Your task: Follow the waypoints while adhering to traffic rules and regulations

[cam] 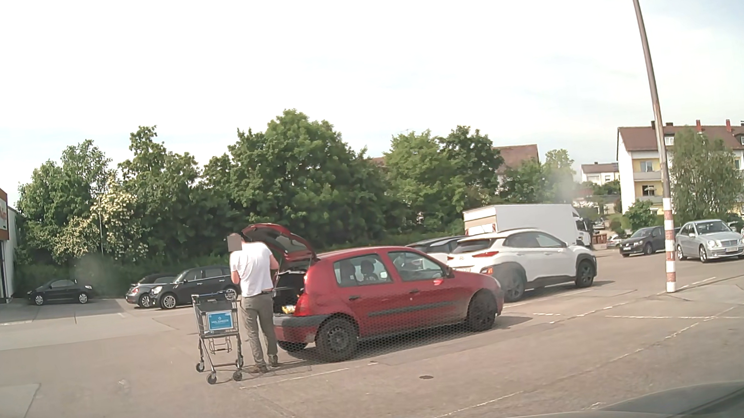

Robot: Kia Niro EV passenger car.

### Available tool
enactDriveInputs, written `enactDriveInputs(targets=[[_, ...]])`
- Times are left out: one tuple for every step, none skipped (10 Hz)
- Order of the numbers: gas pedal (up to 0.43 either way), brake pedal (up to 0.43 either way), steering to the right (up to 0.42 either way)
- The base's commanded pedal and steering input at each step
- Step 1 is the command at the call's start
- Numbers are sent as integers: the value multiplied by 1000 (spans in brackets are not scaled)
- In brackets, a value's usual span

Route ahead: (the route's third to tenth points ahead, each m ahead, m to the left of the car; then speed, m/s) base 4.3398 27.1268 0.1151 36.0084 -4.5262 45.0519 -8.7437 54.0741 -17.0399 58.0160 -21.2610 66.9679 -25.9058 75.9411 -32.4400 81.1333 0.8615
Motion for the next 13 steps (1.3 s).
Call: enactDriveInputs(targets=[[0, 30, -797], [0, 30, -800], [0, 30, -801], [0, 37, -801], [0, 49, -801], [0, 61, -799], [0, 61, -798], [0, 73, -795], [0, 73, -790], [0, 73, -785], [0, 73, -780], [0, 73, -773], [0, 79, -758]])
